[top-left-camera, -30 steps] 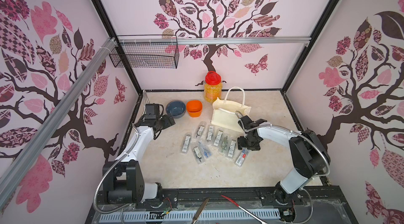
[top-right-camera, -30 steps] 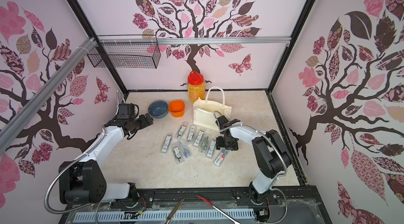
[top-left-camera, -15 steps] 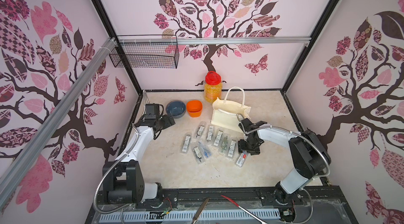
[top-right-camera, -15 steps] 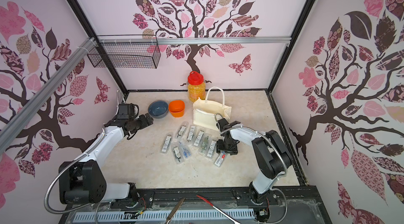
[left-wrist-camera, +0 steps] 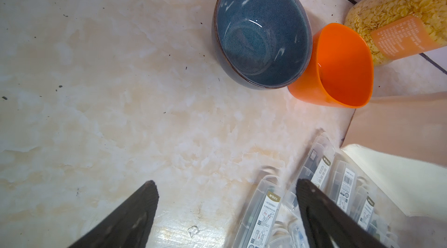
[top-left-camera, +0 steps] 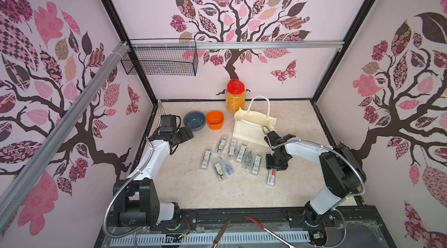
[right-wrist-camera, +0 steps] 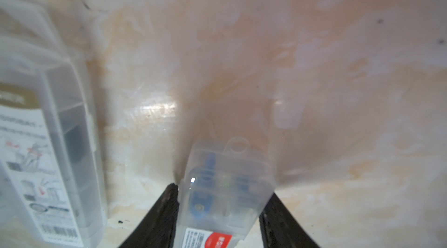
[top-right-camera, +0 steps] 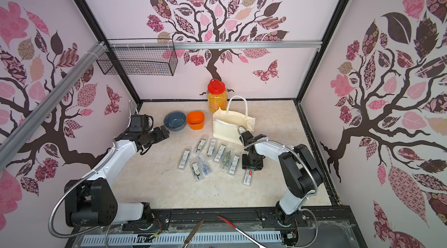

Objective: Put the compass set into the canvas bag
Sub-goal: Pick up the compass set at the center of the board.

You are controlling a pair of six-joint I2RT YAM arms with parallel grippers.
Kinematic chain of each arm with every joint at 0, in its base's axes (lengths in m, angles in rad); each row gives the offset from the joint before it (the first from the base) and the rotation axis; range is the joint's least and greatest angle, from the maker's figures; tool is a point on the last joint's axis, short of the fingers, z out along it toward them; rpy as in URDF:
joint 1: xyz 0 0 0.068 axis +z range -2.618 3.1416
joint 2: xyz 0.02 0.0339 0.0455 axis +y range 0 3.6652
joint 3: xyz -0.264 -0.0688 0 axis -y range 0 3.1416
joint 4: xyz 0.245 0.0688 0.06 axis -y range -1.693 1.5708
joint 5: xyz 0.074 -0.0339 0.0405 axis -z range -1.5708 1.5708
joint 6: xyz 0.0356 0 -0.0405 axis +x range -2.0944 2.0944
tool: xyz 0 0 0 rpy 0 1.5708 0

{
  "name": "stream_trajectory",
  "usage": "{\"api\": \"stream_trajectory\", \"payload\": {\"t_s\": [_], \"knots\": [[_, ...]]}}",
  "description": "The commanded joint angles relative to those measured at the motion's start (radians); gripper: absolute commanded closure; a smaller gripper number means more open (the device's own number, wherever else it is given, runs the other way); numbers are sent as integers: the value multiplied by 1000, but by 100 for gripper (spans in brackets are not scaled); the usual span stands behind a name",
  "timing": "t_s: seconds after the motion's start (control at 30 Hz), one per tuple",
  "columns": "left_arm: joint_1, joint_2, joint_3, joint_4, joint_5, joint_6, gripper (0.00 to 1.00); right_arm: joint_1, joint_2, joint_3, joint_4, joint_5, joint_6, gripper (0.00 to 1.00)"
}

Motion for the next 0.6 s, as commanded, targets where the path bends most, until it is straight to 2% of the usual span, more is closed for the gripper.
{"api": "stream_trajectory", "payload": {"t_s": [0.0,0.37,0.57], "knots": [[3,-24,15,-5,-11,15,7,-11,-29,19,-7,55,-42,47],[4,-31,13,-4,-14,17,7,-155,-24,36,47,155,-187,49],[4,-36,13,-6,-17,19,7,-169,13,91,52,231,-218,46]]}}
